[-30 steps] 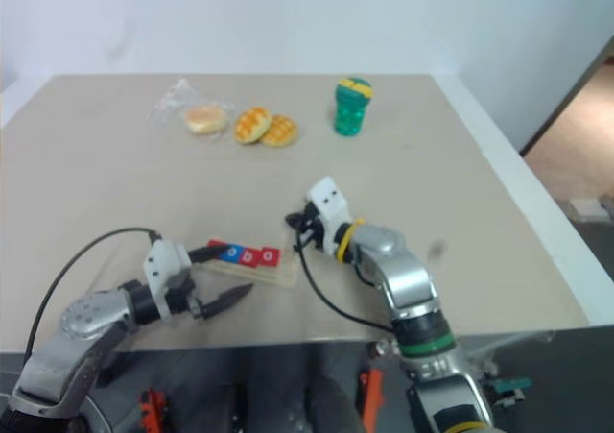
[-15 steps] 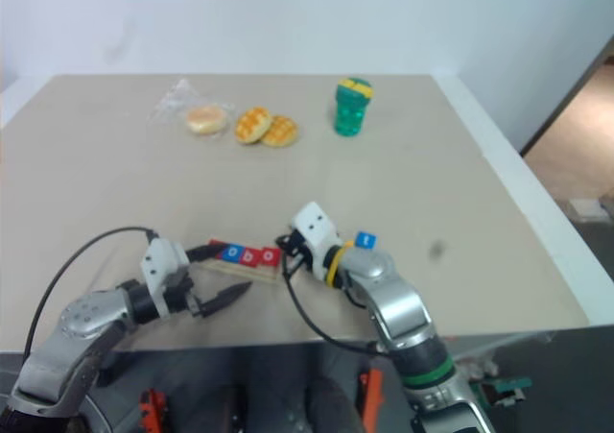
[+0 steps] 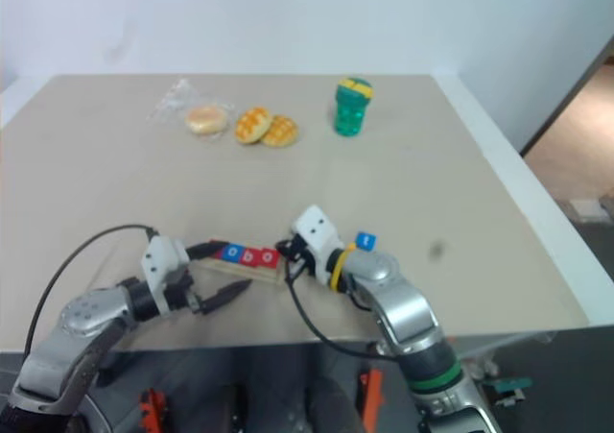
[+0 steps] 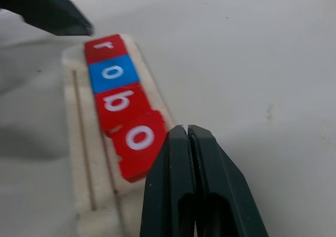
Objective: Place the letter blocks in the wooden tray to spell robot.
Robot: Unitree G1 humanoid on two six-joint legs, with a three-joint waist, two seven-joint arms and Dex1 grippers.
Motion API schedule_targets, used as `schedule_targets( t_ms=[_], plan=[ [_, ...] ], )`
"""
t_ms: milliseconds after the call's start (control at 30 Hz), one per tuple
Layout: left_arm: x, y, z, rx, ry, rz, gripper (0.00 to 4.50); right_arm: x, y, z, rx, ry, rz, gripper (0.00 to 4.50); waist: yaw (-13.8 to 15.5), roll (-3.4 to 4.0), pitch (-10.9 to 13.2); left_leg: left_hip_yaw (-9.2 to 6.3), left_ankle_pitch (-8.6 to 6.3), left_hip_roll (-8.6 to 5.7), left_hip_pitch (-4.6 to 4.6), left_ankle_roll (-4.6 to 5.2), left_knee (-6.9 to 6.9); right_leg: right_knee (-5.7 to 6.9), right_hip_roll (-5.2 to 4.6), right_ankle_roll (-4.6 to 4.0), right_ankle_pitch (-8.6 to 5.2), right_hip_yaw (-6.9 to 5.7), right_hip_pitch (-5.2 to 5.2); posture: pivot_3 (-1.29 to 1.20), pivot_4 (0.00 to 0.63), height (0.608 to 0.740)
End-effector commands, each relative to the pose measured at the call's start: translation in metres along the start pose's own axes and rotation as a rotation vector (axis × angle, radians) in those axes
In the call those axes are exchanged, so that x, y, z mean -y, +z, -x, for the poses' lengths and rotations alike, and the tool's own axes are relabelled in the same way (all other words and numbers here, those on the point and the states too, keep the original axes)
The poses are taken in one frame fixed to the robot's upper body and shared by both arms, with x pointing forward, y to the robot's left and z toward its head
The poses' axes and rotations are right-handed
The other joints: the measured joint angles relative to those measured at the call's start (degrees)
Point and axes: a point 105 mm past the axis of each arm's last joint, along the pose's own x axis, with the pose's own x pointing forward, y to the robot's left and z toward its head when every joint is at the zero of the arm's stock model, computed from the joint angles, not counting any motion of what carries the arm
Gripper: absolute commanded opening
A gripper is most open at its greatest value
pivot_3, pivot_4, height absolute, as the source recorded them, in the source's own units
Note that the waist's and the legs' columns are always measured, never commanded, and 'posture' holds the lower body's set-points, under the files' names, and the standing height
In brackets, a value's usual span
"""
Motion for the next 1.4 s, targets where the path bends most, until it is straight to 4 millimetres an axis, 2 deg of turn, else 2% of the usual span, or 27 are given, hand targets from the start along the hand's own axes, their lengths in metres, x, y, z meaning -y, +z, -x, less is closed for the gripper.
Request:
schedule_targets(
  t_ms=[33,167,633,1400],
  plan=[
    [-0.003,0.006,0.0,0.009,0.002,-0.03,4.5,-0.008,0.011,0.002,0.034,0.033,0.027,0.03,0.0,0.0,0.0,0.0,0.0,0.0,0.0,0.0,0.0,0.0,0.0,0.0,0.0,0.0,0.0,0.0,0.15,0.74],
    [-0.003,0.007,0.0,0.008,0.003,-0.032,4.5,-0.009,0.007,0.002,0.018,0.04,0.021,0.03,0.0,0.0,0.0,0.0,0.0,0.0,0.0,0.0,0.0,0.0,0.0,0.0,0.0,-0.01,0.0,0.0,0.15,0.74],
    [-0.003,0.006,0.0,0.003,0.005,-0.033,4.5,0.009,0.013,0.003,0.041,-0.033,0.026,0.03,0.0,0.0,0.0,0.0,0.0,0.0,0.0,0.0,0.0,0.0,0.0,0.0,0.0,-0.01,0.0,0.0,0.15,0.74],
    [0.001,0.01,0.0,0.028,-0.007,-0.021,4.5,-0.007,0.002,0.002,0.01,0.028,0.019,0.03,0.0,-0.01,0.0,0.0,0.0,0.0,0.01,0.0,0.0,0.0,0.0,0.0,0.0,-0.01,0.01,0.0,0.15,0.74]
  ],
)
